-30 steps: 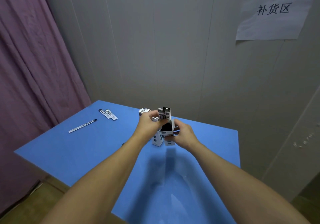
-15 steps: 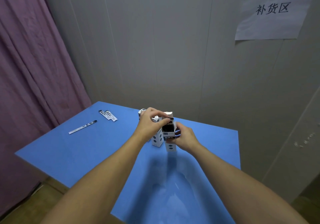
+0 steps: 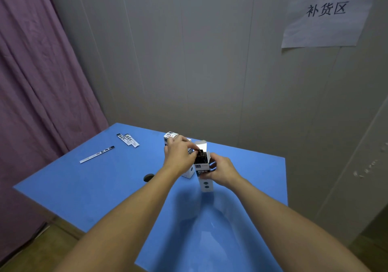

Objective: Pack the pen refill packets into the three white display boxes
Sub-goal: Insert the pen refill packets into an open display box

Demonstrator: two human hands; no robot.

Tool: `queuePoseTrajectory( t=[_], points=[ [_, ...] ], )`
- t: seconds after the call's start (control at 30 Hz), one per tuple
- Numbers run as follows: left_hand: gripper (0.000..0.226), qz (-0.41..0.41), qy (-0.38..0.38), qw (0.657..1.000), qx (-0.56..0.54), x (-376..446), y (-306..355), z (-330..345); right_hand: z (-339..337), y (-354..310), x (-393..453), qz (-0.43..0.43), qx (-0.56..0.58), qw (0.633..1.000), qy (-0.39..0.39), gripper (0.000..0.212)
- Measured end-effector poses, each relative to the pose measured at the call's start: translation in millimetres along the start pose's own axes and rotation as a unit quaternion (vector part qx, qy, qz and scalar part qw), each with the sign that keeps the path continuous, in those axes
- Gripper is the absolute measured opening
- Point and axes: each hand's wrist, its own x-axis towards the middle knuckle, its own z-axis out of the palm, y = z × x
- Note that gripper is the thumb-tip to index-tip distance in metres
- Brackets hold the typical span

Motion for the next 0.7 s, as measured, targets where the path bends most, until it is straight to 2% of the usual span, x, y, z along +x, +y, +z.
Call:
queuePoseTrajectory(
  t=[0.07,0.17,0.27,0.4,0.5,0.63,0.7],
  points=[
    [0.02,0.018,-0.003,1.0,0.005,0.6,0.7,1.4,0.0,2.7,-0.8,0.002,0.001,1.0,-0.006,0.045],
    [0.014,0.064,0.022,0.997,-0.049,-1.2,1.3,-0.7,-2.7,4.8,-1.4,-0.001,0.007,1.0,-0.006,0.045],
    [0.007,0.076,0.011,0.997,0.002,-1.3,1.9,-1.7,-6.1,4.3,-0.3,-0.006,0.003,1.0,-0.004,0.046],
    [0.018,0.088,-0.018,0.994,0.066,-1.7,5.5,-2.0,-7.8,4.1,0.0,-0.004,0.0,1.0,-0.005,0.046],
    [0.024,0.117,-0.013,0.989,0.092,-2.5,6.9,-1.1,-7.2,4.9,0.2,-0.002,0.012,1.0,0.003,0.044],
    [0.025,0.101,-0.011,0.989,0.109,-4.1,7.3,3.3,-4.5,4.8,2.1,-0.008,-0.005,1.0,-0.012,0.047],
    [0.018,0.064,0.006,0.996,0.067,-3.4,7.1,5.2,-3.2,5.5,2.9,-0.009,-0.013,1.0,-0.011,0.049]
  ],
)
